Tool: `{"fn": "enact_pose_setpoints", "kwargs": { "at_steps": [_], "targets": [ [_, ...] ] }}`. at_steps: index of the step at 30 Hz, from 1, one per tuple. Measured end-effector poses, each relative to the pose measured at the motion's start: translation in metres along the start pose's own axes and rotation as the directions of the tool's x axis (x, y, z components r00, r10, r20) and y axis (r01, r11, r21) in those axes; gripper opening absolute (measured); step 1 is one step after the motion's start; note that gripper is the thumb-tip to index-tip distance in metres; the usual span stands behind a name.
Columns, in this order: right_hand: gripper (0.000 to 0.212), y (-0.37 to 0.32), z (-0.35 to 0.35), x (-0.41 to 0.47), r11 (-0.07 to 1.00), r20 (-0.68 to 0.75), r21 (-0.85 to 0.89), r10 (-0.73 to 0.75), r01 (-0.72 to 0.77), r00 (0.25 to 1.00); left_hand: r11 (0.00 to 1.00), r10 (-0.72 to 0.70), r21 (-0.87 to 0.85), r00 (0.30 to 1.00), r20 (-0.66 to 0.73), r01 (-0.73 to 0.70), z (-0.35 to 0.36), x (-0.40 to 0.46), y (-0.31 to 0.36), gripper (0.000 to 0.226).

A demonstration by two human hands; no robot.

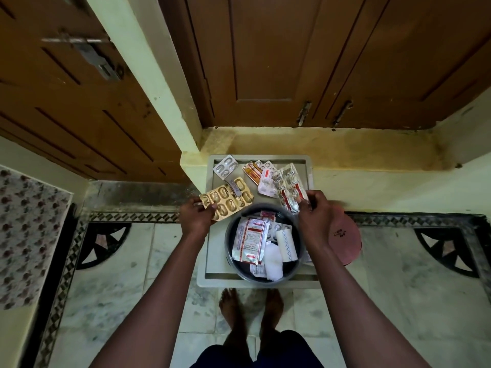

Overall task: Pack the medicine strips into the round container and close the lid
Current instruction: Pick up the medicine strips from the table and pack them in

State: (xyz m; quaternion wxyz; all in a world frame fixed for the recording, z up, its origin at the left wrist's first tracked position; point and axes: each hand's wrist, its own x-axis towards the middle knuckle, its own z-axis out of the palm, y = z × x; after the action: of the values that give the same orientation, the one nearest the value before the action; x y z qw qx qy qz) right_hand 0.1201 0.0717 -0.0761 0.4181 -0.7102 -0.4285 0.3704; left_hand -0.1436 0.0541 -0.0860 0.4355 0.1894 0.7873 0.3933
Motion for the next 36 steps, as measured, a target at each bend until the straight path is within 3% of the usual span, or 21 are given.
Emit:
{"fn": "enact_pose_setpoints", "kwargs": {
  "at_steps": [5,9,11,13,16,22,26,29,31,33,34,36],
  "targets": [
    [0.016,-0.001,0.004,0.009,0.999,0.021,-0.030,0.014,-0.014,1.000,0.895,0.178,0.415,0.984,0.008,-0.165,0.010,0.006,-0.007,0.042],
    [0.016,-0.002,0.008,0.010,1.000,0.050,-0.019,0.010,-0.009,0.999,0.688,0.319,0.694,0.948,-0.024,-0.213,0.023,0.005,0.000,0.053],
    [0.017,-0.002,0.011,0.012,1.000,0.052,-0.010,0.012,-0.011,0.999,0.606,0.415,0.750,0.910,-0.015,-0.265,0.033,0.004,0.012,0.052],
    [0.019,-0.001,0.014,0.014,1.000,0.051,-0.011,0.008,-0.008,0.999,0.529,0.471,0.761,0.876,0.104,-0.376,0.048,0.010,0.025,0.051],
    [0.018,0.002,0.016,0.017,1.000,0.050,-0.006,0.020,-0.019,0.999,0.459,0.414,0.793,0.886,0.208,-0.400,0.068,0.025,0.036,0.059],
    [0.014,0.004,0.014,0.018,1.000,0.033,0.008,0.014,-0.014,0.999,0.542,0.434,0.734,0.884,0.173,-0.409,0.081,0.030,0.037,0.044],
    [0.015,-0.006,0.007,0.015,0.999,-0.054,0.017,-0.029,0.030,0.998,0.719,0.575,0.401,0.810,0.117,-0.568,0.072,0.018,0.035,0.013],
    [0.016,-0.018,-0.005,0.007,0.995,-0.101,0.062,-0.069,0.076,0.992,0.772,0.607,0.178,0.791,0.077,-0.610,0.055,-0.013,0.050,0.008],
    [0.018,-0.025,-0.015,-0.003,0.993,-0.100,0.069,-0.088,0.095,0.991,0.784,0.598,0.071,0.781,0.177,-0.616,0.043,-0.038,0.055,0.011],
    [0.021,-0.026,-0.024,-0.017,0.992,-0.079,0.071,-0.094,0.100,0.992,0.799,0.518,0.090,0.758,0.397,-0.594,0.032,-0.059,0.047,0.014],
    [0.022,-0.024,-0.027,-0.024,0.993,-0.058,0.063,-0.101,0.104,0.993,0.763,0.483,0.162,0.718,0.502,-0.626,0.029,-0.066,0.039,0.015],
    [0.024,-0.018,-0.032,-0.042,0.993,0.003,0.051,-0.107,0.107,0.994,0.573,0.502,0.281,0.601,0.622,-0.770,0.029,-0.075,0.023,0.010]
  ]
}}
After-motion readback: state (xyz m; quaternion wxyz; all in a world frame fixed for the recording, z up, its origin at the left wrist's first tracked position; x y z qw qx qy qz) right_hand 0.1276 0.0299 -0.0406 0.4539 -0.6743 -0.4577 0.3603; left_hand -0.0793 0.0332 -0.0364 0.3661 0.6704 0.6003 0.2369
